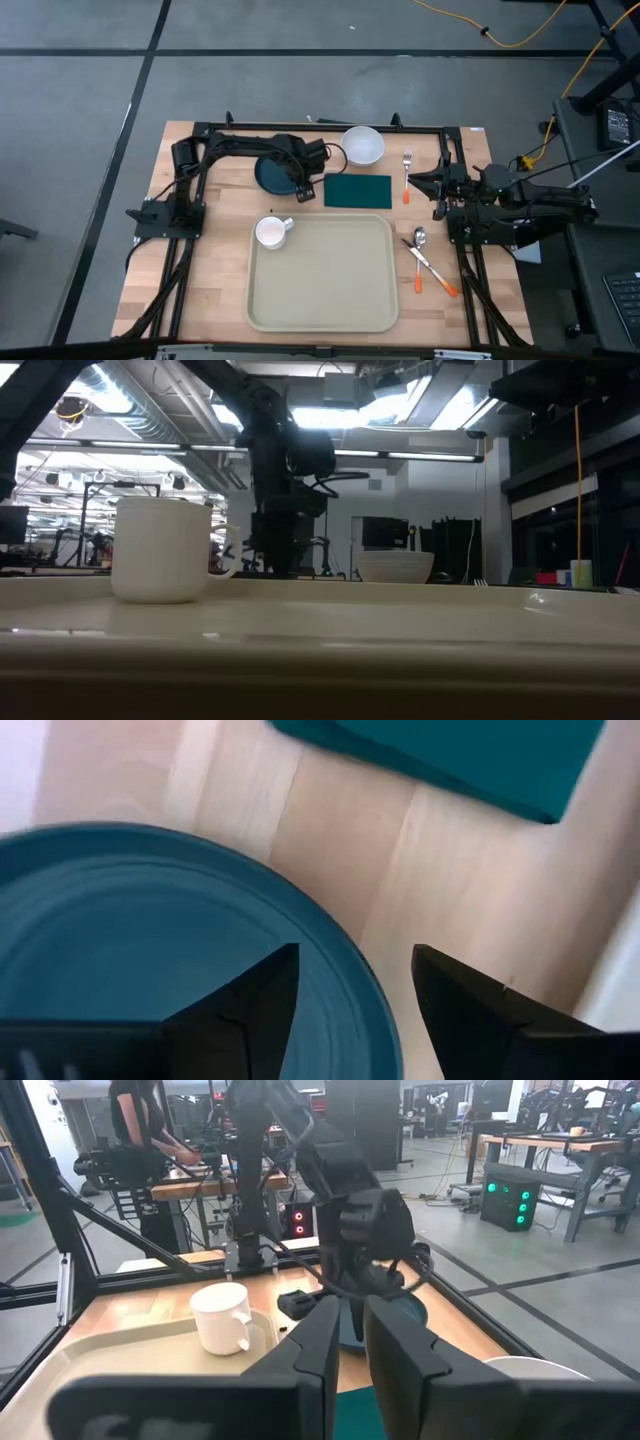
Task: Set up tray
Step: Put the black plate on the white tray at the bottom right of the white mug
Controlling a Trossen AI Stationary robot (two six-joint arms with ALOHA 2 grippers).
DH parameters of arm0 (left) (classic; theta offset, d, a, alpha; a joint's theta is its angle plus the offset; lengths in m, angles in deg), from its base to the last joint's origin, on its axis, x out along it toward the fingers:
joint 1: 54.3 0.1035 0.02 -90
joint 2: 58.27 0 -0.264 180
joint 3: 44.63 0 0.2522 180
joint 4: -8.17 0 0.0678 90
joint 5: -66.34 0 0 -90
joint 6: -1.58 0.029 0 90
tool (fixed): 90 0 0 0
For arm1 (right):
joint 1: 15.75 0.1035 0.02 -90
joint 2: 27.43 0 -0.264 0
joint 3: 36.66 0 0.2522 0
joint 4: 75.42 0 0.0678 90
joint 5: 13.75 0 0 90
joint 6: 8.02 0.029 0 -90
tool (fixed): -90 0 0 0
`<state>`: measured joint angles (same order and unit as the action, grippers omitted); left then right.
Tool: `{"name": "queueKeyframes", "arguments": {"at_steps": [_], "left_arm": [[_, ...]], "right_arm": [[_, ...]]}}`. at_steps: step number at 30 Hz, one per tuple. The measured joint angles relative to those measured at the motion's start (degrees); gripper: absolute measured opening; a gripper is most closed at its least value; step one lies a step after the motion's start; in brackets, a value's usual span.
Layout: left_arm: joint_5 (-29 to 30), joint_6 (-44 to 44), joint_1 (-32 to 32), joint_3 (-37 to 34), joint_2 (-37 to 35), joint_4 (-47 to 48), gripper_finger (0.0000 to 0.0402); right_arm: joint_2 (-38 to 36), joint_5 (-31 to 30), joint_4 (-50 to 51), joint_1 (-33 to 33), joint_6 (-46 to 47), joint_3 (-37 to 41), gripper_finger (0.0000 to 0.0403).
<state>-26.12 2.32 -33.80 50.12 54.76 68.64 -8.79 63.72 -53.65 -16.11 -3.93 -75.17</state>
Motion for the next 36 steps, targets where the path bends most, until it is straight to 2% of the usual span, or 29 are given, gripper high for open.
{"name": "queueKeyframes", "arguments": {"at_steps": [7, 10, 12, 17, 18, 22, 27, 36], "left_arm": [[0.9, -1.4, 0.7, 0.0, 3.2, -0.7, 0.0190], [1.9, -2.0, 1.0, 0.0, 3.5, -0.4, 0.0171], [3.0, -2.1, 1.0, 0.0, 3.5, -0.7, 0.0142], [4.6, -2.1, 1.0, 0.1, 2.9, 0.2, 0.0026], [4.8, -2.0, 1.0, 0.1, 2.8, 0.4, 0.0017], [5.5, -2.0, 0.7, 0.9, 2.9, 2.6, 0.0009], [7.3, -0.5, -0.7, 5.1, 1.9, 10.8, 0.0003], [9.8, -0.5, -4.3, 13.9, -7.8, 21.2, 0.0001]], "right_arm": [[0.0, 0.0, 0.0, 0.0, 0.1, 0.0, 0.0058], [0.0, 0.1, 0.0, 0.0, 0.1, 0.0, 0.0058], [0.0, 0.1, 0.0, 0.0, 0.1, 0.0, 0.0058], [0.0, 0.1, 0.0, 0.0, -0.1, 0.0, 0.0058], [0.0, 0.1, 0.0, 0.0, -0.1, 0.0, 0.0058], [0.0, 0.1, 0.0, 0.0, -0.1, 0.0, 0.0058], [0.0, 0.1, 0.0, 0.0, -0.1, 0.0, 0.0058], [0.0, 0.0, 0.4, 0.0, -0.1, 0.0, 0.0058]]}}
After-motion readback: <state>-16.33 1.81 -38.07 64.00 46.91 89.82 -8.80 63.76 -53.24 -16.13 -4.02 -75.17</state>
